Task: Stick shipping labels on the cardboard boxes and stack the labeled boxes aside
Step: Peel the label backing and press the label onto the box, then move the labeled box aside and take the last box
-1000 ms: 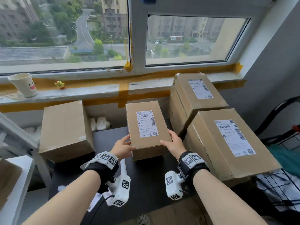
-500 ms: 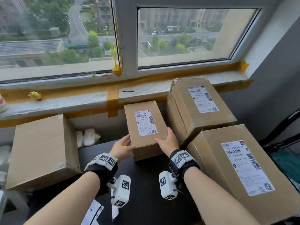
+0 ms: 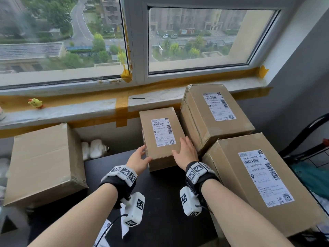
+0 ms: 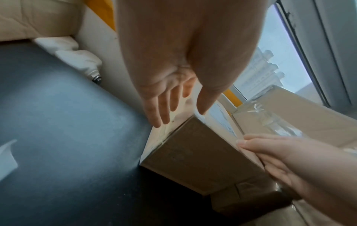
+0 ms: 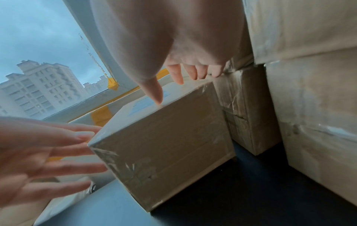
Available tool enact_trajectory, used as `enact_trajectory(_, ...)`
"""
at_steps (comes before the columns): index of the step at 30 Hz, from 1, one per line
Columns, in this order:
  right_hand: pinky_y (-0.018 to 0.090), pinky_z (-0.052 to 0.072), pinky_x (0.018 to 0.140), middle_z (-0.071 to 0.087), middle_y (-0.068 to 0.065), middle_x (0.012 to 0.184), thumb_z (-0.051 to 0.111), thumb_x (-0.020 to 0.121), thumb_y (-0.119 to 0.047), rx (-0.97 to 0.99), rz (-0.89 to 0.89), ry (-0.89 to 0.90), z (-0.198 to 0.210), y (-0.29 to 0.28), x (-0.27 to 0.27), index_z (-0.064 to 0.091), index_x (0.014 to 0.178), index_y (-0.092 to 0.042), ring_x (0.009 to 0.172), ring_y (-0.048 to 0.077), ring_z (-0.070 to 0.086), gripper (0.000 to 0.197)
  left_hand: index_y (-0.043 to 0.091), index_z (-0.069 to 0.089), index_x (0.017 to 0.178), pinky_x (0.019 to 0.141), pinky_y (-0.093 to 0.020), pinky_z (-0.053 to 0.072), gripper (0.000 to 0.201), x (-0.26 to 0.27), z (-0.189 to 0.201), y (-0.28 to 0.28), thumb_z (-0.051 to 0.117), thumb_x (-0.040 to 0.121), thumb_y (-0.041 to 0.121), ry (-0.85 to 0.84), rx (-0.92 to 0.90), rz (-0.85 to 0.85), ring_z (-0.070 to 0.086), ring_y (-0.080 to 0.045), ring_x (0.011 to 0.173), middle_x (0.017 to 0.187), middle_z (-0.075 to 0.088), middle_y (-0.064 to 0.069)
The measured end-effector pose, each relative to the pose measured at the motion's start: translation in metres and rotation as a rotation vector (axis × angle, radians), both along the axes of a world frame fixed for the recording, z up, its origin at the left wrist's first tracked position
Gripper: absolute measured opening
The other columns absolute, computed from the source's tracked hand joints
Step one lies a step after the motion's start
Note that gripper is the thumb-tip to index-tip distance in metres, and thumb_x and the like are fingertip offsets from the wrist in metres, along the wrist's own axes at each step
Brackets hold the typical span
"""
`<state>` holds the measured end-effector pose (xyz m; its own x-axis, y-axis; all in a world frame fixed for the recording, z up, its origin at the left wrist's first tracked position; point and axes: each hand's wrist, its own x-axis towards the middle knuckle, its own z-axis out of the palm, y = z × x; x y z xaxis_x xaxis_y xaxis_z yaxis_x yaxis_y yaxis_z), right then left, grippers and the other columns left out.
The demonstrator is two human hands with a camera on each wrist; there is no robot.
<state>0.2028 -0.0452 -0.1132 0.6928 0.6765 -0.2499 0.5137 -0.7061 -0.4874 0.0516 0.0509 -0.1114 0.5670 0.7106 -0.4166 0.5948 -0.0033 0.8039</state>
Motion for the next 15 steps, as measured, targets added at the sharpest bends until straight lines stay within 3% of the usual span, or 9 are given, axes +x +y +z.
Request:
enact_trajectory(3,0.039,0.016,0.119,0.015,0.006,0.158,0.048,0.095,-0.031,-0.042,0.067,-0.086,0.008,-0.006,-0.008,0.025,0.148,-0.015,0.145,0.024,0.017,0.060,0.017,0.031,0.144,0.104,-0.036,0.041,0.052,-0.013,0.006,-0.002,0.048,0.096,0.026,0.226,0.223,-0.086,0.045,-0.026,0.130,0.143,0.045,-0.009)
enact_trajectory(6,0.040,0.025,0.115,0.033,0.007,0.150,0.045,0.095,-0.030,-0.056,0.141,-0.173,0.020,-0.011,-0.022,0.037,0.140,-0.012,0.136,0.027,0.034,0.049,0.016,0.037,0.139,0.099,-0.039,0.044,0.044,-0.033,0.016,-0.004,0.039,0.097,0.028,0.402,0.412,-0.161,0.052,-0.028,0.121,0.136,0.051,-0.010)
enact_trajectory(10,0.038,0.036,0.104,0.049,0.005,0.134,0.043,0.095,-0.029,-0.060,0.234,-0.259,0.035,-0.016,-0.051,0.048,0.128,-0.011,0.120,0.027,0.049,0.038,0.016,0.043,0.131,0.094,-0.043,0.047,0.038,-0.068,0.031,-0.013,0.036,0.096,0.027,0.490,0.563,-0.157,0.050,-0.027,0.118,0.129,0.052,-0.008)
enact_trajectory(15,0.038,0.037,0.100,0.052,0.009,0.129,0.040,0.096,-0.030,-0.078,0.360,-0.289,0.051,-0.013,-0.103,0.051,0.123,-0.010,0.118,0.029,0.050,0.036,0.014,0.045,0.129,0.097,-0.043,0.044,0.037,-0.129,0.047,-0.021,0.034,0.095,0.023,0.547,0.669,-0.094,0.046,-0.028,0.122,0.131,0.051,-0.009)
